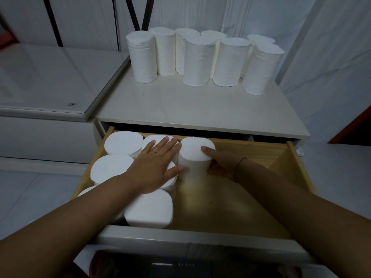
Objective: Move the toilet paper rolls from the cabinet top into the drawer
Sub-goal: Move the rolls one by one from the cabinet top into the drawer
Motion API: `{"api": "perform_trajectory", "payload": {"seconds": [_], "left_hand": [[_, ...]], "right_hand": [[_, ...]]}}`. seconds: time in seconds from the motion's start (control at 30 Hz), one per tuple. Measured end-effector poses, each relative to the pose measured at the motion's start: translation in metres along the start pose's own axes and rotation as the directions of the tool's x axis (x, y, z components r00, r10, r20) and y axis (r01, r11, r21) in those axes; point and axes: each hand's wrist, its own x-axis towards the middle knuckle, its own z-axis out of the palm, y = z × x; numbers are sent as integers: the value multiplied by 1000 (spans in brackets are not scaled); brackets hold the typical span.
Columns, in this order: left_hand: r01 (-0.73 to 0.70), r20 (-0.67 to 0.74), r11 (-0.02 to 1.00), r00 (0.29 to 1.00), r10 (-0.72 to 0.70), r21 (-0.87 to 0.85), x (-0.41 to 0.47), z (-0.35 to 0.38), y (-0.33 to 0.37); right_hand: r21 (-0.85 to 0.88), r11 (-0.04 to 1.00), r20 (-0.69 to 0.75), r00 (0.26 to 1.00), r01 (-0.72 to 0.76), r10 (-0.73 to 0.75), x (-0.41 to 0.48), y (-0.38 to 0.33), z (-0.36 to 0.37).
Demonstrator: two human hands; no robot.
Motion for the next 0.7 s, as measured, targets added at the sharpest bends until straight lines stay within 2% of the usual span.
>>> {"api": "perform_trajectory", "payload": {"seconds": [0.07, 0.1, 0.13, 0.2, 0.27, 0.37, 0.47, 0.57, 0.7], "left_hand": [[-2, 1, 1000, 1000, 2, 2, 0, -1, 0], [-3, 2, 1000, 1000, 3, 0, 0, -1, 1], [-1, 4, 1000, 1000, 1, -4, 0, -1, 1], [2, 6, 1000, 1000, -2, -11, -1, -1, 1], [4, 3, 1000, 1000, -4, -28, -1, -3, 1], [8, -27, 999, 1000, -10, -38, 2, -7, -1], [12, -58, 997, 998, -16, -70, 7, -15, -4], [10, -90, 994, 996, -19, -104, 14, -25, -10], [24, -129, 990, 991, -42, -140, 21, -33, -21]], "right_hand": [[-62, 997, -4, 999, 39, -40, -3, -2, 1], [-165, 983, -26, 996, 80, -85, -4, -3, 1], [-305, 943, -62, 986, 131, -156, -3, -3, 1], [-555, 796, -125, 922, 242, -367, 0, -4, -1], [-637, 700, -155, 837, 322, -525, -1, -10, -2], [-670, 626, -190, 723, 399, -665, -4, -28, -3], [-610, 629, -232, 650, 482, -723, -2, -56, -6], [-555, 616, -243, 600, 559, -762, 9, -85, -7], [-495, 631, -266, 587, 597, -765, 37, -122, -5]]}}
